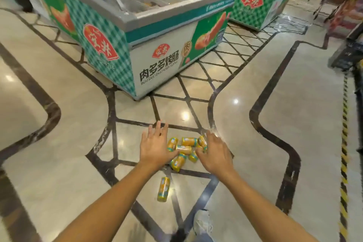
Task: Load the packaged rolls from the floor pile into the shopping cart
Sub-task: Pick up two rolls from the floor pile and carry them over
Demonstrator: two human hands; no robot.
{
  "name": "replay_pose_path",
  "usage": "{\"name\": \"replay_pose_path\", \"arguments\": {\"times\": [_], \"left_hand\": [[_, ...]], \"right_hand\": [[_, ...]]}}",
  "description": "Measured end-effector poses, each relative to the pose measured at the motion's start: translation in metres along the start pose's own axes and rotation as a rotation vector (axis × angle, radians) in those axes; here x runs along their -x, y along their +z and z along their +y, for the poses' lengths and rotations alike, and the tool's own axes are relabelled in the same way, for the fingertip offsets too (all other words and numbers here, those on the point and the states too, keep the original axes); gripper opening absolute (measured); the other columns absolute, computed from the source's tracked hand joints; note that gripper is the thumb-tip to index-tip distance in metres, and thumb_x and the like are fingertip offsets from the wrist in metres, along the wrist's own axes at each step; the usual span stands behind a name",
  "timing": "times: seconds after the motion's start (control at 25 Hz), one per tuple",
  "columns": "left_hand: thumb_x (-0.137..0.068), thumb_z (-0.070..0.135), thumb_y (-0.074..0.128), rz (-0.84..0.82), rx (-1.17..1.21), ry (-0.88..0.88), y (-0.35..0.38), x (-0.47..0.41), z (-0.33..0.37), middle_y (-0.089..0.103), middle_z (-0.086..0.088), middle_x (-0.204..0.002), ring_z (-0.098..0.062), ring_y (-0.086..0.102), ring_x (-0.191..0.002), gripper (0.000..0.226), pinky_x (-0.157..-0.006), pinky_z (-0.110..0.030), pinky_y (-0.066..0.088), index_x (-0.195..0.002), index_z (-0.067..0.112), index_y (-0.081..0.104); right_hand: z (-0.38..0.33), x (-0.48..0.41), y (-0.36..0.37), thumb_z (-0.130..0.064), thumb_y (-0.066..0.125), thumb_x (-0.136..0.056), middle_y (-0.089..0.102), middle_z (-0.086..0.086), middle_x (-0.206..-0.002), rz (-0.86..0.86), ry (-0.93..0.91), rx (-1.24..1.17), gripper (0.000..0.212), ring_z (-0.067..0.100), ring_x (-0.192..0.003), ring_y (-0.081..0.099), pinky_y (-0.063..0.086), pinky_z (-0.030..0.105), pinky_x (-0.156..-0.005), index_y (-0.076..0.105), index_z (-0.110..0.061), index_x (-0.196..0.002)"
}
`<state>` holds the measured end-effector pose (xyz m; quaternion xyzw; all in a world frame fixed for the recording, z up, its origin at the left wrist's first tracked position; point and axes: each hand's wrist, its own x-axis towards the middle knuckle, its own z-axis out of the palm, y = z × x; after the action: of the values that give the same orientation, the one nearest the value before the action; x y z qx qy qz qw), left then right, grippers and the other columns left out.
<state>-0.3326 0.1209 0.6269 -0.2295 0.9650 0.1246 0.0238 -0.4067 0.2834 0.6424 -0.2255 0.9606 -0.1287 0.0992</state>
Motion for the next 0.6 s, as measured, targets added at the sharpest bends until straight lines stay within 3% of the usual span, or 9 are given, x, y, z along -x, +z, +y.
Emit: {"name": "replay_pose_path", "arguments": {"times": [0.24, 0.44, 0.52, 0.6], "left_hand": [[-0.086, 0.066, 0.043, -0.036, 0.048, -0.214, 0.088, -0.077, 0.027, -0.005, -0.004, -0.16, -0.027, -0.002, -0.147, 0.093, -0.118, -0.042, 0.003, -0.152, 0.02, -0.002], [-0.087, 0.065, 0.043, -0.116, 0.06, -0.353, 0.203, -0.122, 0.007, -0.01, -0.002, -0.16, -0.024, -0.005, -0.147, 0.094, -0.118, -0.038, 0.002, -0.151, 0.021, -0.01], [-0.085, 0.065, 0.046, -0.167, 0.108, -0.399, 0.263, -0.137, -0.005, -0.005, -0.003, -0.16, -0.024, 0.001, -0.147, 0.096, -0.118, -0.038, 0.006, -0.152, 0.02, -0.005], [-0.079, 0.064, 0.057, -0.148, 0.056, -0.401, 0.334, -0.153, -0.019, 0.018, -0.011, -0.157, -0.031, 0.023, -0.143, 0.099, -0.114, -0.043, 0.023, -0.151, 0.011, 0.015]], "right_hand": [[0.062, -0.119, 0.068, -0.041, 0.052, -0.092, 0.05, 0.007, -0.137, -0.19, -0.104, -0.078, 0.057, 0.028, -0.123, 0.049, 0.042, 0.038, -0.099, 0.037, -0.014, -0.14], [0.096, -0.197, 0.168, -0.044, 0.041, -0.097, 0.03, 0.004, -0.153, -0.338, -0.169, -0.001, 0.064, 0.023, -0.137, 0.033, 0.028, 0.033, -0.109, 0.017, -0.017, -0.15], [0.109, -0.228, 0.221, -0.045, 0.041, -0.098, 0.027, 0.005, -0.153, -0.41, -0.204, 0.038, 0.067, 0.024, -0.138, 0.031, 0.027, 0.034, -0.109, 0.013, -0.015, -0.151], [0.128, -0.258, 0.284, -0.044, 0.044, -0.097, 0.03, 0.007, -0.151, -0.448, -0.248, 0.091, 0.068, 0.025, -0.137, 0.032, 0.03, 0.036, -0.109, 0.015, -0.013, -0.15]]}}
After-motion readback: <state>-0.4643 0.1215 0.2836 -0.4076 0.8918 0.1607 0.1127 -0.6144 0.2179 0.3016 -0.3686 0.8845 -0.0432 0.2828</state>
